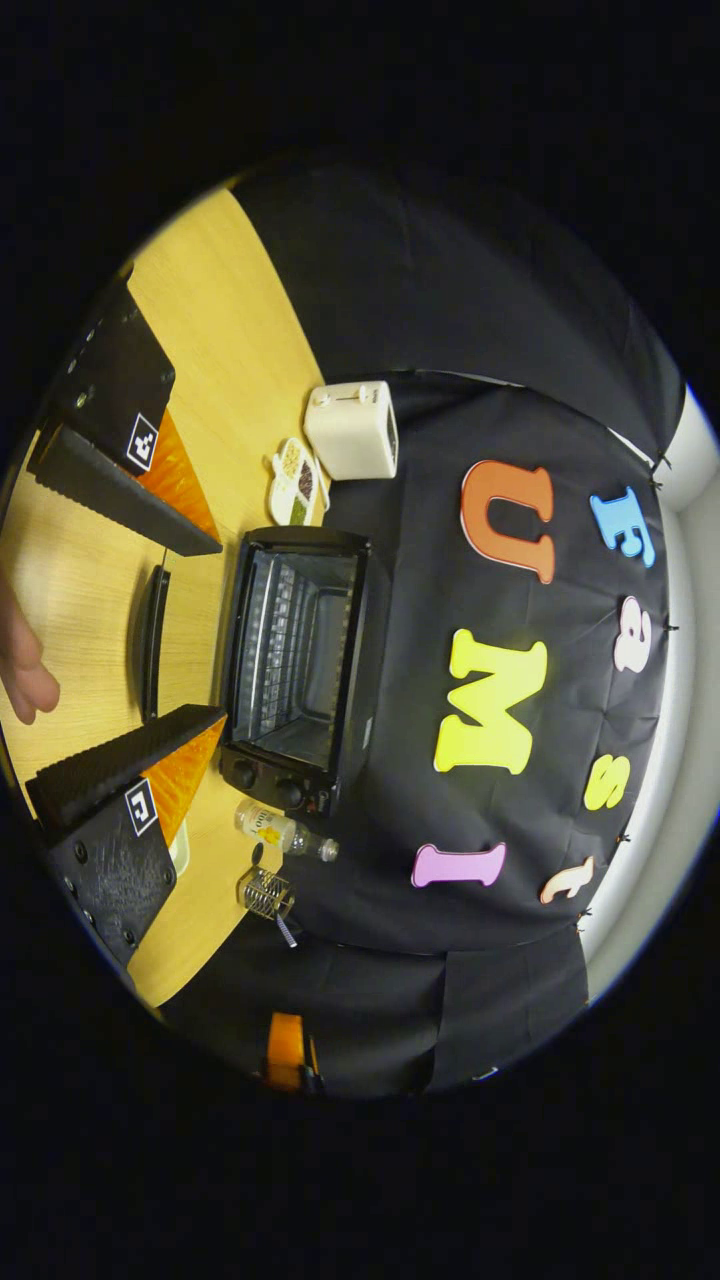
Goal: Open the electric oven with the left hand, put the food in, and close the electric oven.
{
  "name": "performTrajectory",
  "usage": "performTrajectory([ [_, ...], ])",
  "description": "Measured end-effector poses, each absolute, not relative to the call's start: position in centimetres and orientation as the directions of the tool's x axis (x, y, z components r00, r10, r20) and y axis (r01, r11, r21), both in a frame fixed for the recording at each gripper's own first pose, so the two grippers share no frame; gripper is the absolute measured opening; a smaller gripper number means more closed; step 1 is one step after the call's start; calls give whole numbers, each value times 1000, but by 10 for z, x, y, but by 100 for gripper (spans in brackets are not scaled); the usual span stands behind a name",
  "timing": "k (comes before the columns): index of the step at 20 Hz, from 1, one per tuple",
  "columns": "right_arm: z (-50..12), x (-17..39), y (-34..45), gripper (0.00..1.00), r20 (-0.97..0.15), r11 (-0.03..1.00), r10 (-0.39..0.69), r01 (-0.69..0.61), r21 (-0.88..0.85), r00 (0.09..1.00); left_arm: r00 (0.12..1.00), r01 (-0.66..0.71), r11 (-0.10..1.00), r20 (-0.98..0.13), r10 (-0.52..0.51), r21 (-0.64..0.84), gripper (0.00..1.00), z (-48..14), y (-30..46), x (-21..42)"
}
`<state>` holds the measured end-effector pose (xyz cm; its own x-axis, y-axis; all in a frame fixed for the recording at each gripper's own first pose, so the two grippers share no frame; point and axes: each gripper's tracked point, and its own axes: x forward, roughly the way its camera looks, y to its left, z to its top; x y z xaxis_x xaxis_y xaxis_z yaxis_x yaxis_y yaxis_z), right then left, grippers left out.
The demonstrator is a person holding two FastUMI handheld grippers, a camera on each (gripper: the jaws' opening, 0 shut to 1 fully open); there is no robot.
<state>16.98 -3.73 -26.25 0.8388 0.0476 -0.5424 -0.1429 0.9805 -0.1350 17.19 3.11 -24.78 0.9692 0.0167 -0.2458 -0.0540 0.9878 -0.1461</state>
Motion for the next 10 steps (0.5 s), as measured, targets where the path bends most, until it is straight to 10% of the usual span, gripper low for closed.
performTrajectory([
  [10,-382,192,-24,98,-741,991,110,-131,30,662,995,-76,997,-60,74,-31,95,-137,48,124],
])
